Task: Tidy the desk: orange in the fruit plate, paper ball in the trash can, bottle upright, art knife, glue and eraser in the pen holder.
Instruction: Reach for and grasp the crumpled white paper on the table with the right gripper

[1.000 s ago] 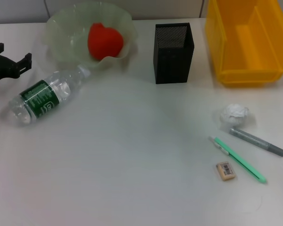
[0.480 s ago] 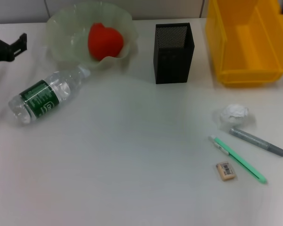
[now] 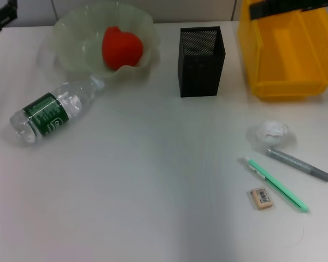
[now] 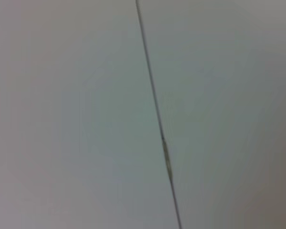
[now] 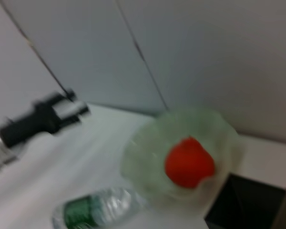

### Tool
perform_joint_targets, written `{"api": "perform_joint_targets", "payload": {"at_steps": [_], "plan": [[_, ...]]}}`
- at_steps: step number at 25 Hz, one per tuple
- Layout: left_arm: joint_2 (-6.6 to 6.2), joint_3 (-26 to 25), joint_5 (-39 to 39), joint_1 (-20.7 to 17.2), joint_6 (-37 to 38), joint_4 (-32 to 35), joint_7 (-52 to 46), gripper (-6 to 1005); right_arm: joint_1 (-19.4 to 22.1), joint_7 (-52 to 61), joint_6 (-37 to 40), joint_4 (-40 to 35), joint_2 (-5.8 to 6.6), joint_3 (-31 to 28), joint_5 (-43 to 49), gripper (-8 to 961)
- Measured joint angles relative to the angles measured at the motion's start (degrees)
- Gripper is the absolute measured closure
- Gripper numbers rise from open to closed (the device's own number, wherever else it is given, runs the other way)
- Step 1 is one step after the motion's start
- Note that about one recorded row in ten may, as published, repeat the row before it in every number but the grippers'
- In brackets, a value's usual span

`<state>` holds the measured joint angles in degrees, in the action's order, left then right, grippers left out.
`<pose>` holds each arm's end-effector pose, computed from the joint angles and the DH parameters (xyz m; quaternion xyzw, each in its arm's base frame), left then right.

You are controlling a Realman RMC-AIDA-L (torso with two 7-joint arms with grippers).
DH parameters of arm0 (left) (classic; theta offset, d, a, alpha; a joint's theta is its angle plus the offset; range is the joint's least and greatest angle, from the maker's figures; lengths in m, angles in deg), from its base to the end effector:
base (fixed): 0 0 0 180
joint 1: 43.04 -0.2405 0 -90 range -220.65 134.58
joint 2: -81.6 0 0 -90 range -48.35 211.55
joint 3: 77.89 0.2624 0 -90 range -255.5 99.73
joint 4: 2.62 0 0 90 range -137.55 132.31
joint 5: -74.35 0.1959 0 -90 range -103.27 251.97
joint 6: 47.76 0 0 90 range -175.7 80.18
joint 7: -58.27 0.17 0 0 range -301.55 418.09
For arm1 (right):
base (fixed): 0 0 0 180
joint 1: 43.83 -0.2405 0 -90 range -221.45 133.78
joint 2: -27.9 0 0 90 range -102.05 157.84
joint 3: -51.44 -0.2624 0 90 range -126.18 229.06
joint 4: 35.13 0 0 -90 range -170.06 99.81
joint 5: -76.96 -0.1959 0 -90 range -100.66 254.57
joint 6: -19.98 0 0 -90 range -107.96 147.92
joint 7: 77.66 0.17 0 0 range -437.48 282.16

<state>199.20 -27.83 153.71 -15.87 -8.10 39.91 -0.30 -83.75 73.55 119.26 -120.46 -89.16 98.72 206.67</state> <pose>-0.3010 0.4345 0.0753 -0.7839 -0.1970 -0.1731 0.5628 0.1349 0.3795 0.0780 -0.8861 0.4090 0.1163 0.1846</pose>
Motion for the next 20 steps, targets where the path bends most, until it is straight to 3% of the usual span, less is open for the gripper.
{"api": "perform_joint_targets", "payload": {"at_steps": [5, 14, 20], "plan": [[-0.37, 0.2, 0.1, 1.2, -3.8, 0.5, 0.0, 198, -2.5, 4.4, 0.3, 0.4, -0.83, 3.4, 7.8, 112], [0.11, -0.1, -0.1, 1.6, -6.8, 2.0, -4.1, 198, -9.4, 8.8, 7.6, 12.2, -0.09, 5.5, 22.4, 113], [0.22, 0.0, -0.2, 3.2, -8.7, 1.5, -4.2, 198, -9.2, 9.6, 4.1, 18.2, -1.59, 5.7, 32.7, 113]]}}
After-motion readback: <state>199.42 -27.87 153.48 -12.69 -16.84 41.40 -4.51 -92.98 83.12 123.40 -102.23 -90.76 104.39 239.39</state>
